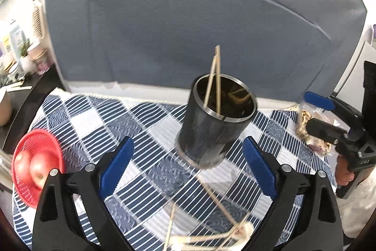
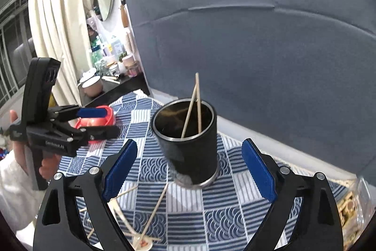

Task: Organize utensils
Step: 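Move both tools back down toward the remaining chopsticks on the cloth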

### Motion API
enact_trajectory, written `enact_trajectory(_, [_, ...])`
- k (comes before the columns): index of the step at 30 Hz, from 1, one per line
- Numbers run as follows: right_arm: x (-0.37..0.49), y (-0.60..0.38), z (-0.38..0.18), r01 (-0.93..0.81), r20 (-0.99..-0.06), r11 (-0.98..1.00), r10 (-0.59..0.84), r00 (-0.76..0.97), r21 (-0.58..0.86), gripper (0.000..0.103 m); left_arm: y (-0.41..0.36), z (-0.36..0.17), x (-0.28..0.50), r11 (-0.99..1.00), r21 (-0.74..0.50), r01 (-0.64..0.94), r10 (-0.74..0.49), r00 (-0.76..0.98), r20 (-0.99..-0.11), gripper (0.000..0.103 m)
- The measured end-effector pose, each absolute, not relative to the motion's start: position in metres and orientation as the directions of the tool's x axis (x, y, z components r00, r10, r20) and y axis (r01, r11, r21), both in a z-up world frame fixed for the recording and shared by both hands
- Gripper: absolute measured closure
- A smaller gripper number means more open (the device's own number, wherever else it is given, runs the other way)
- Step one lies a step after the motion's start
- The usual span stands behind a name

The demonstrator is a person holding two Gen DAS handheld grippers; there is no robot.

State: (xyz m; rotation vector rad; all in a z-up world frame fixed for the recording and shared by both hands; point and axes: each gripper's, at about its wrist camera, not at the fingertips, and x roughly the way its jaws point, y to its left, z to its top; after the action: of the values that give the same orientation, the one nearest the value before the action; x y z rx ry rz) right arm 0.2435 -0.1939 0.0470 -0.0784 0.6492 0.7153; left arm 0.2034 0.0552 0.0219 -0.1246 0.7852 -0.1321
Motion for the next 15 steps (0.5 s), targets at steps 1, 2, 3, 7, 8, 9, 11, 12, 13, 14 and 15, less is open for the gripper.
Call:
enact_trajectory(1, [0.24,-0.192,0.047,-0.629,-0.584,0.764,0.578,0.569,0.144,0.017,0.058,0.02,0.198,0.985,-0.159,0.065,-0.159,0.697,-0.699,0.009])
enact_trajectory(2, [0.234,-0.192,0.045,-0.623,-0.591,0.77,0.569,0.572,0.138,0.016,0.064,0.018,0.192,0.987,-0.154,0.055,-0.149,0.694,-0.704,0.009])
enact_trajectory(3, [0.231,-0.191,0.044,-0.618,-0.597,0.774,0.561,0.574,0.134,0.016,0.068,0.017,0.189,0.987,-0.15,0.052,-0.144,0.692,-0.708,0.009])
enact_trajectory(7, [0.215,-0.185,0.038,-0.6,-0.623,0.791,0.529,0.576,0.117,0.016,0.084,0.008,0.171,0.991,-0.126,0.047,-0.124,0.674,-0.729,0.009])
enact_trajectory(8, [0.211,-0.183,0.037,-0.595,-0.628,0.795,0.524,0.576,0.117,0.016,0.087,0.005,0.167,0.991,-0.126,0.049,-0.127,0.663,-0.738,0.009])
enact_trajectory(9, [0.208,-0.182,0.036,-0.59,-0.63,0.799,0.52,0.577,0.118,0.016,0.09,0.002,0.163,0.991,-0.124,0.046,-0.124,0.652,-0.748,0.009])
enact_trajectory(11, [0.201,-0.179,0.034,-0.575,-0.64,0.81,0.503,0.581,0.114,0.016,0.096,-0.004,0.154,0.991,-0.121,0.051,-0.126,0.633,-0.764,0.009])
enact_trajectory(12, [0.196,-0.177,0.033,-0.568,-0.643,0.816,0.495,0.585,0.111,0.016,0.098,-0.006,0.15,0.991,-0.123,0.054,-0.129,0.625,-0.77,0.008])
enact_trajectory(13, [0.193,-0.177,0.033,-0.564,-0.643,0.819,0.491,0.588,0.11,0.016,0.099,-0.009,0.147,0.991,-0.125,0.055,-0.132,0.617,-0.776,0.008])
enact_trajectory(14, [0.188,-0.175,0.032,-0.559,-0.645,0.822,0.486,0.59,0.108,0.016,0.1,-0.011,0.144,0.99,-0.128,0.057,-0.136,0.606,-0.784,0.008])
enact_trajectory(15, [0.184,-0.173,0.031,-0.554,-0.649,0.826,0.479,0.591,0.104,0.016,0.102,-0.014,0.14,0.991,-0.125,0.057,-0.134,0.595,-0.792,0.007])
